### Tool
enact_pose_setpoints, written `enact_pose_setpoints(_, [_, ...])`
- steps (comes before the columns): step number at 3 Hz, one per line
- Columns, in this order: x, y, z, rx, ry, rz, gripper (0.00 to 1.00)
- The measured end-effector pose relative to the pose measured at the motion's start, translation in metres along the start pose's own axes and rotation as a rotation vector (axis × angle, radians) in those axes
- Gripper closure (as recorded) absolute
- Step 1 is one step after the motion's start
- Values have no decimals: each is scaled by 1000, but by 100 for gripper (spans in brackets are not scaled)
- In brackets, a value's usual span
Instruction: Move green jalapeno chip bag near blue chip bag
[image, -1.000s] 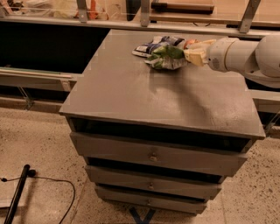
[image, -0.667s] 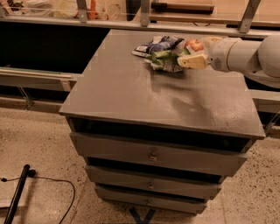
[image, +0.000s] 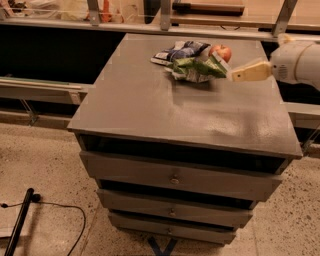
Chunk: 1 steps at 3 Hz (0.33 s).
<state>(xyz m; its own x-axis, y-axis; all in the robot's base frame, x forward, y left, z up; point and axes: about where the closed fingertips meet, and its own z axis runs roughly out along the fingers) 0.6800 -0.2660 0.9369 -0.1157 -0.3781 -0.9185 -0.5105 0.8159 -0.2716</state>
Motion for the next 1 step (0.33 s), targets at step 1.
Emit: enact_pose_setpoints(1, [1, -1, -2, 3, 1, 1, 0])
